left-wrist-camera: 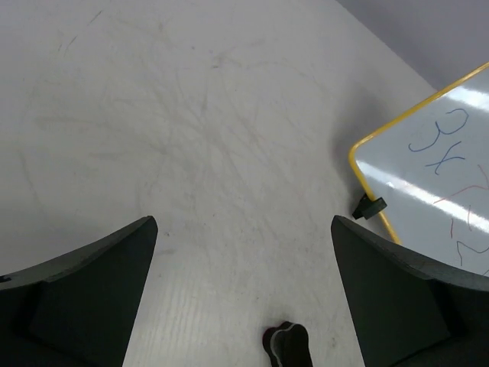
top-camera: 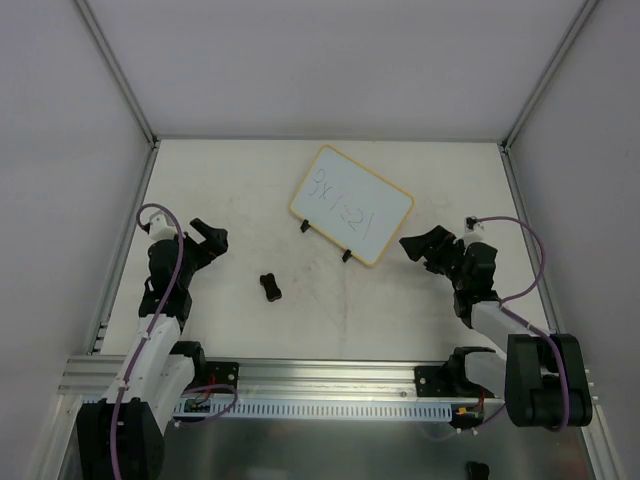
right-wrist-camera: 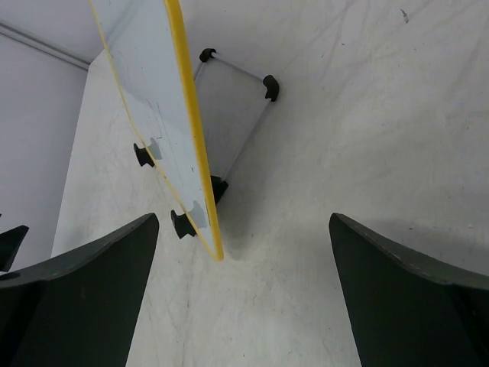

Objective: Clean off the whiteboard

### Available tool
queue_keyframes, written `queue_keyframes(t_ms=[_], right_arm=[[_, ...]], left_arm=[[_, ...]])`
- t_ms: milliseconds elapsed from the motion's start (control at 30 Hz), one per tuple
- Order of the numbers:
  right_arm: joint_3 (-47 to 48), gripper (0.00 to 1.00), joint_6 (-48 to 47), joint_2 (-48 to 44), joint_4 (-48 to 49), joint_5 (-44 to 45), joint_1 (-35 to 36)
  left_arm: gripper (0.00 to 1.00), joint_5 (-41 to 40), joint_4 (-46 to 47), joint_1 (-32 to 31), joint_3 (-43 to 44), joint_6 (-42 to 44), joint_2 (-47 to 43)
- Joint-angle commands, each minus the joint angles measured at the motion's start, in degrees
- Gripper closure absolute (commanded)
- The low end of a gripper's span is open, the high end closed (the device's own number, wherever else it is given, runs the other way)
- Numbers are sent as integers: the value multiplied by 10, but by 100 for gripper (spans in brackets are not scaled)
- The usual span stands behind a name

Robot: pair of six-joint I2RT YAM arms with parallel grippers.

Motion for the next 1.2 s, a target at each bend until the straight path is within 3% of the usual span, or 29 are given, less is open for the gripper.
queue_keyframes(t_ms=[0,267,633,867,1167], right_arm=[[19,1,-14,-7,40,-27,3],[4,1,-8,24,158,-75,4],[6,1,-26,22,161,-85,7],[11,1,-17,43,172,-92,10],[9,1,5,91,244,-117,10]], left_arm=[[1,1,-12,-4,18,-22,26],[1,3,-12,-4,35,-42,90],[1,25,-9,-3,41,-32,126],[1,17,-17,-4,28,-23,93],[1,85,-21,-8,3,5,42]])
